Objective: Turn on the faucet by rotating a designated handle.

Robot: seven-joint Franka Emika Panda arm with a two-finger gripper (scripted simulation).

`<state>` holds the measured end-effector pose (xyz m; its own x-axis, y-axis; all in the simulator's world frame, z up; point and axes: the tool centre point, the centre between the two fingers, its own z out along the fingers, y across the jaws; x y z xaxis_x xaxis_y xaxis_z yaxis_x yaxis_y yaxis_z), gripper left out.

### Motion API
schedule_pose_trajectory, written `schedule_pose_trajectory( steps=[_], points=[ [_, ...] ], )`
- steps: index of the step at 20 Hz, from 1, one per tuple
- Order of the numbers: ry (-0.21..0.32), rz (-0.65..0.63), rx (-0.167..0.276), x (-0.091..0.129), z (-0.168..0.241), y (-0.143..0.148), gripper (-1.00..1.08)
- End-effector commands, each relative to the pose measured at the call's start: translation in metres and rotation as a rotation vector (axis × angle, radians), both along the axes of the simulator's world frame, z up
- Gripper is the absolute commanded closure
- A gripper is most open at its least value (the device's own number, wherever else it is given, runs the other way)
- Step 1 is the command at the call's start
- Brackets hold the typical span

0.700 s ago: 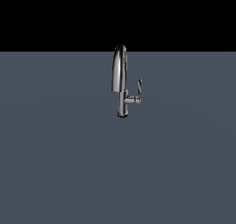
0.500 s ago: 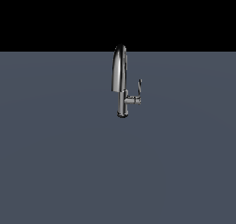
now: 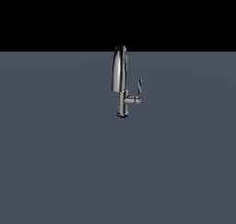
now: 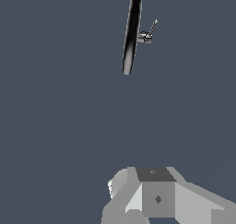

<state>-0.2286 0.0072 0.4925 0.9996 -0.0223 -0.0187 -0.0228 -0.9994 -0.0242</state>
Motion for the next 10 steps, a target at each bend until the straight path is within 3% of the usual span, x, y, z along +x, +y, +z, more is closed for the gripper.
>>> schedule_pose_trajectory(
  steps=[1, 10],
  points=[
    [0.018, -0.021, 0.02, 0.009, -0.001, 0.0, 1.08],
    [0.116, -0.136, 0.133, 0.057, -0.007, -0.001, 1.08]
  ],
)
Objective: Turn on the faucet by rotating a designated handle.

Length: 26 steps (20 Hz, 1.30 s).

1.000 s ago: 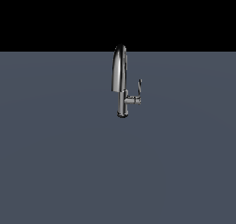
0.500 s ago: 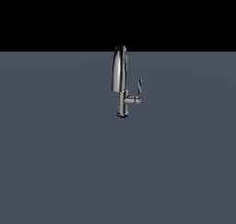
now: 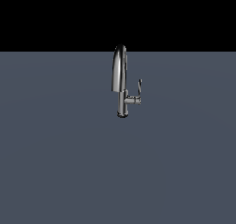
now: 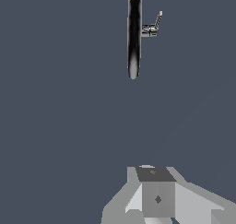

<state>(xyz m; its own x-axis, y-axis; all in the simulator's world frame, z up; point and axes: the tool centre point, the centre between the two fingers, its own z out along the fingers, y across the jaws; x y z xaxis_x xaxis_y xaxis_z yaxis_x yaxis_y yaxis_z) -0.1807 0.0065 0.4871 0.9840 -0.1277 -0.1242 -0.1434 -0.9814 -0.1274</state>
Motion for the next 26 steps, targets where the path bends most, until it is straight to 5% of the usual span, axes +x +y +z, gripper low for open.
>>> schedule_pose_trajectory(
  steps=[1, 26],
  points=[
    [0.031, -0.037, 0.035, 0.015, -0.003, -0.001, 1.08],
    [0.362, -0.422, 0.424, 0.162, -0.063, -0.037, 1.08]
  ],
)
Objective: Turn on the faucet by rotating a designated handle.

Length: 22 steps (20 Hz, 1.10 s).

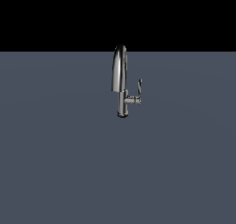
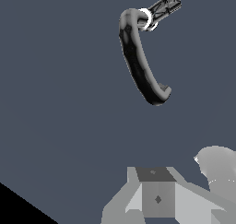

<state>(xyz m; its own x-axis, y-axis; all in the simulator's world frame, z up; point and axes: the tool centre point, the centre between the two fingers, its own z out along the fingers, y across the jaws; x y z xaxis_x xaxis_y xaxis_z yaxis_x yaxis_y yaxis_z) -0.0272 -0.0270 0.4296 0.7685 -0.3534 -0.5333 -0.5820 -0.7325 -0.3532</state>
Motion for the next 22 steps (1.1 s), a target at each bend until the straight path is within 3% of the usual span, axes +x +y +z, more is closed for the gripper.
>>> schedule_pose_trajectory(
  steps=[1, 12, 22],
  points=[
    [0.035, -0.041, 0.043, 0.014, -0.01, -0.005, 1.08],
    [0.202, -0.235, 0.242, 0.069, -0.063, -0.032, 1.08],
    [0.382, -0.446, 0.458, 0.112, -0.135, -0.057, 1.08]
  ],
)
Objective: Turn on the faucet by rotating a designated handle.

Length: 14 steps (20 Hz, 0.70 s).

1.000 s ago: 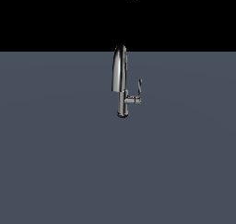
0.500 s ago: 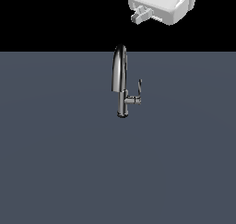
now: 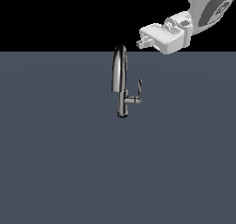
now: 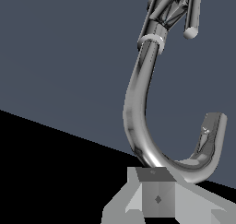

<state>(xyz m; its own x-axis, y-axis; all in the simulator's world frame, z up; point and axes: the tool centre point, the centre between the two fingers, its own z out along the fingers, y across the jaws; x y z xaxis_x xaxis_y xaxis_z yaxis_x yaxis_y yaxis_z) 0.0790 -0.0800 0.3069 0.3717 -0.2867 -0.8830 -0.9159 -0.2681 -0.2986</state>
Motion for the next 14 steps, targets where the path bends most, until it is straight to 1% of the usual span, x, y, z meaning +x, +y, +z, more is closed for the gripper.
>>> schedule_pose_trajectory(
  steps=[1, 8, 11, 14],
  points=[
    [0.049, -0.056, 0.058, 0.009, -0.02, -0.006, 1.08],
    [0.181, -0.211, 0.213, 0.028, -0.081, -0.017, 1.08],
    [0.228, -0.267, 0.268, 0.032, -0.103, -0.018, 1.08],
    [0.266, -0.311, 0.312, 0.034, -0.122, -0.019, 1.08]
  ],
)
